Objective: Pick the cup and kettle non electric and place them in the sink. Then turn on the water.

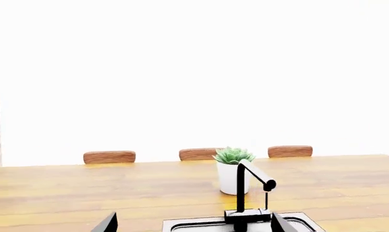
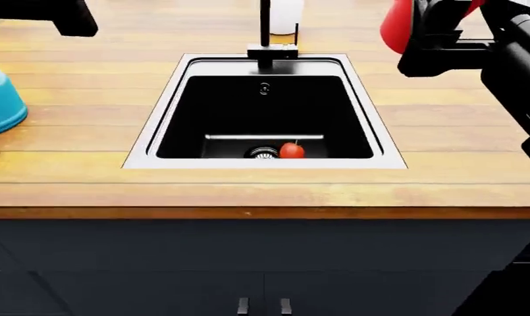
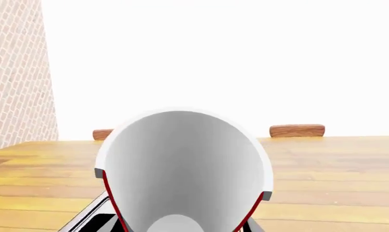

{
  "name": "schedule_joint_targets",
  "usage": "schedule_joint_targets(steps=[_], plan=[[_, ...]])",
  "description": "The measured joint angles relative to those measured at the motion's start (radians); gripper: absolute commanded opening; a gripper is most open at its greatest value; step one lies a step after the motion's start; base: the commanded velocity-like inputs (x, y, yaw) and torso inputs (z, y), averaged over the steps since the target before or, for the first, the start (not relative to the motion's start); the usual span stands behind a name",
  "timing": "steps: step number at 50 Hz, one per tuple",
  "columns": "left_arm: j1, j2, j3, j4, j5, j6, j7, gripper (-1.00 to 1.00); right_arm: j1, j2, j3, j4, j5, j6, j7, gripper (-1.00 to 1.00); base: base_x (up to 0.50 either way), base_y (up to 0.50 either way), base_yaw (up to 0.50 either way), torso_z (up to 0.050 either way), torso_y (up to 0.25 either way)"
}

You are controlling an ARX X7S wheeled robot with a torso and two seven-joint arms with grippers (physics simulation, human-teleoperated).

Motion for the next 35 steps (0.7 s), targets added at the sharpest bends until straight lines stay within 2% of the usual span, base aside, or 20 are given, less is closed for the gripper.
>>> schedule_joint_targets(steps=[10,26,35], plan=[[-0.02,-0.016,-0.004,0.005,-0.049,-0.007,-0.05,1.0,0.028,0.013,0.003,0.013,0.038,0.007,0.011,-1.0,0.21,0.5,0.0,0.0,0.0],[-0.146,-0.025,0.06,-0.076,-0.11,-0.035,-0.07,1.0,0.218,0.086,-0.018,0.119,0.197,0.078,0.016,-1.0,0.33,0.49,0.0,0.0,0.0],[-0.19,-0.027,0.084,-0.1,-0.126,-0.036,-0.074,1.0,0.244,0.111,-0.022,0.135,0.261,0.088,0.041,-1.0,0.02,0.5,0.0,0.0,0.0]])
